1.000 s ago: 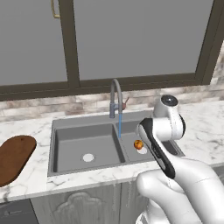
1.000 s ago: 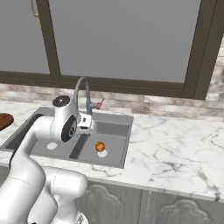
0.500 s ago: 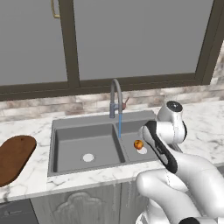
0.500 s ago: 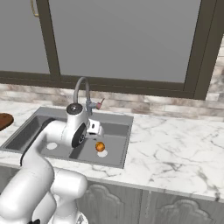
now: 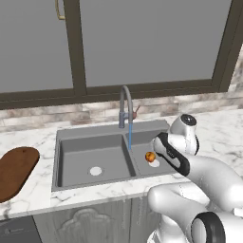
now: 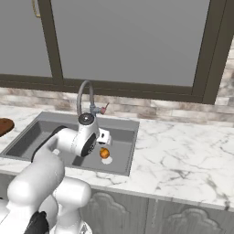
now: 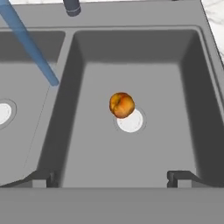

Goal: Pick the peach from the sink and place it on the cutting board to airdry. Then turn off the sink faucet.

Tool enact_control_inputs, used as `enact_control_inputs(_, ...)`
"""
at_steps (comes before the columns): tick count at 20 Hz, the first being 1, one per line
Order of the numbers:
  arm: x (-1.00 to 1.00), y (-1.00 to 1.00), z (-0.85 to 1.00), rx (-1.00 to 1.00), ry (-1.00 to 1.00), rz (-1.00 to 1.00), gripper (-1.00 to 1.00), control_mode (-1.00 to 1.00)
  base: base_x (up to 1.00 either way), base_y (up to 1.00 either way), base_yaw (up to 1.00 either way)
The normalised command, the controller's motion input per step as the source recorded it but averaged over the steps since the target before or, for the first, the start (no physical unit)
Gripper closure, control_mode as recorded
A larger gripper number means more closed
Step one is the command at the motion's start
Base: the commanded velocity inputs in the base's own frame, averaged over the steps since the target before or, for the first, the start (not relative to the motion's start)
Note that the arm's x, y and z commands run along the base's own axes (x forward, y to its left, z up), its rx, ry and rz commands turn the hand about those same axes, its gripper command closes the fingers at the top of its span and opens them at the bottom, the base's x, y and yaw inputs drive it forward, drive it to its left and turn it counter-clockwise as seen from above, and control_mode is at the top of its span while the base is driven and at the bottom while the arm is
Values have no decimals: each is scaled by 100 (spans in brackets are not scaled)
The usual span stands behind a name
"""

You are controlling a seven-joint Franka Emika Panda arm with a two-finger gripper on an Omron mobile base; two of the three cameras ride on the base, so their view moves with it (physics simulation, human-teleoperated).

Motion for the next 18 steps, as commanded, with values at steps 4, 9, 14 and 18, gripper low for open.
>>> enact_control_inputs(4, 27, -1, -18, 0, 2, 0, -100, -100, 0, 0, 0)
enact_control_inputs(9, 25, 0, -19, 0, 3, 0, -100, -100, 0, 0, 0)
enact_control_inputs(14, 24, -2, -27, 0, 4, 0, -100, -100, 0, 0, 0)
enact_control_inputs(18, 24, -3, -27, 0, 4, 0, -100, -100, 0, 0, 0)
